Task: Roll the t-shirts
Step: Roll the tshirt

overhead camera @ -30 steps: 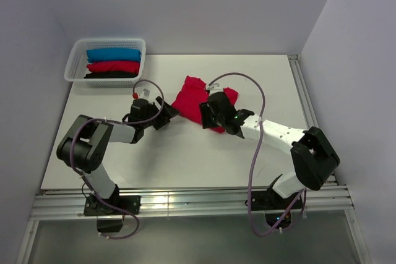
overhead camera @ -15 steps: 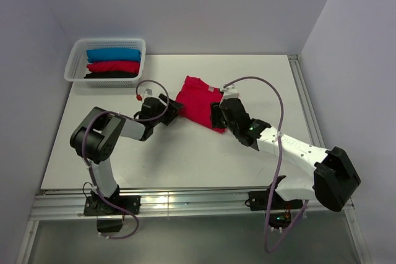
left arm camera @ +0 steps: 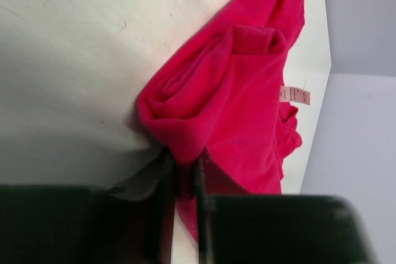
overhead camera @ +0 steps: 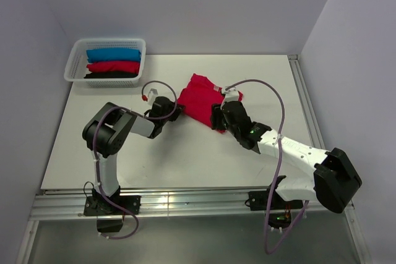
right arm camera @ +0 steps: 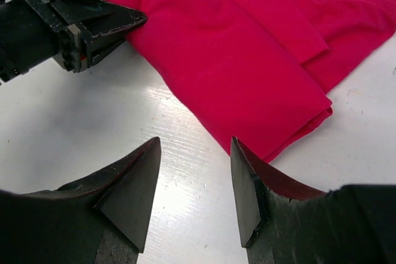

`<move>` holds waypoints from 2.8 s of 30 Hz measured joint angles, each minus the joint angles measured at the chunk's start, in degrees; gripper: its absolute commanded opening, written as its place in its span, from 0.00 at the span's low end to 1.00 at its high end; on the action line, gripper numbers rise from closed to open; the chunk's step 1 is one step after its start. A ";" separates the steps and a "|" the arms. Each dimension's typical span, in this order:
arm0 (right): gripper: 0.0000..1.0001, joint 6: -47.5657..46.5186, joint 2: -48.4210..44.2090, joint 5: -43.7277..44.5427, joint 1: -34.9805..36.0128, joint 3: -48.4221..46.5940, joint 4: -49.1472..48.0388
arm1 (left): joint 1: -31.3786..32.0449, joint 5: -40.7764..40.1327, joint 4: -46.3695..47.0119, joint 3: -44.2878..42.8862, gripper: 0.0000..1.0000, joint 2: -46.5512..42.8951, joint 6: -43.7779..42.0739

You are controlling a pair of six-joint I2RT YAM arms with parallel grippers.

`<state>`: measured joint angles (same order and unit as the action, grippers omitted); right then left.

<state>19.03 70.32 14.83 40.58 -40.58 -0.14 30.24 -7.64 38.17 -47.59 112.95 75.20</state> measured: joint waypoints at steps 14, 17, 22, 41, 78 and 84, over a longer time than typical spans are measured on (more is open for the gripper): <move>0.67 -2.21 11.87 4.81 5.77 -5.68 2.73 | -1.31 3.52 -9.55 -2.34 0.00 -3.74 -6.99; 0.74 -3.56 15.41 7.82 9.38 -8.74 3.61 | -3.26 7.93 -10.23 -1.11 0.00 -5.49 -8.04; 0.76 -7.32 19.98 11.87 15.13 -12.09 3.74 | -8.35 15.08 -12.96 1.01 0.00 -7.43 -10.80; 0.95 -19.43 39.41 26.34 23.69 -26.36 6.82 | -11.65 25.88 -21.05 2.05 0.02 -12.55 -17.57; 0.00 -20.33 51.74 39.63 24.44 -34.40 9.29 | -14.03 30.71 -26.14 2.38 0.47 -16.15 -20.76; 0.00 -19.06 49.96 36.02 24.48 -32.76 8.83 | -16.61 31.36 -28.41 2.36 0.65 -18.73 -22.18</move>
<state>-0.03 120.29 50.85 65.06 -73.34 8.69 13.63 23.73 9.76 -45.23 94.21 53.01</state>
